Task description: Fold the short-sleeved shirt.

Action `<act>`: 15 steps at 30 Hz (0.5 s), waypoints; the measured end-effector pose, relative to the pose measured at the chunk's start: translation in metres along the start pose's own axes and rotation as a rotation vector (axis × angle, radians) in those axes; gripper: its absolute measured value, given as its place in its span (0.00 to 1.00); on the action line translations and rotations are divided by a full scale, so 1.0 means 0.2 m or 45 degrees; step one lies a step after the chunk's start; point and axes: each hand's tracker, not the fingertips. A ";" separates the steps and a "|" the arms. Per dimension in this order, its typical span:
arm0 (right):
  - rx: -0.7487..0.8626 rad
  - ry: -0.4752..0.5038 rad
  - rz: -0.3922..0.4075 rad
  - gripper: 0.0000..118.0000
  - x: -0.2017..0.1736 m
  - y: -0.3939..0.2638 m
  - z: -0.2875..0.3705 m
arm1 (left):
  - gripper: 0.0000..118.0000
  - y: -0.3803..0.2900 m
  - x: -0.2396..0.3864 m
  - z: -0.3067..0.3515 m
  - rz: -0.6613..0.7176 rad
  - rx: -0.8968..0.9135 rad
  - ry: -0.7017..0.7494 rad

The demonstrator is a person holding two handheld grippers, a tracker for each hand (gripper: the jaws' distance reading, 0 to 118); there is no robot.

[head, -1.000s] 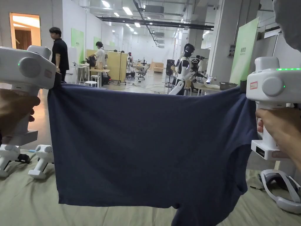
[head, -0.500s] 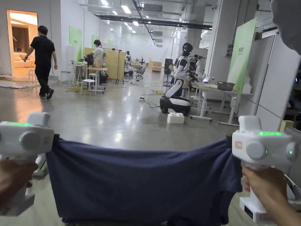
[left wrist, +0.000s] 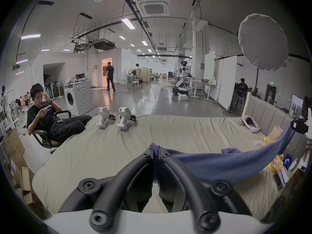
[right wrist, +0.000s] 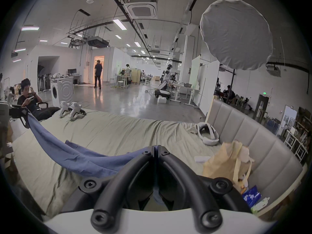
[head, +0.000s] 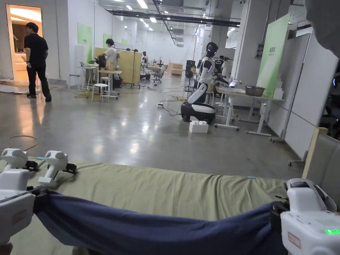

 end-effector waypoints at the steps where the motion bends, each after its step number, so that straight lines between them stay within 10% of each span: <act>1: -0.005 0.004 -0.006 0.04 0.01 -0.04 0.05 | 0.06 -0.03 -0.01 0.06 -0.009 -0.004 -0.011; 15: -0.186 -0.025 0.018 0.04 -0.06 -0.53 0.59 | 0.06 -0.60 -0.13 0.45 0.068 -0.207 -0.013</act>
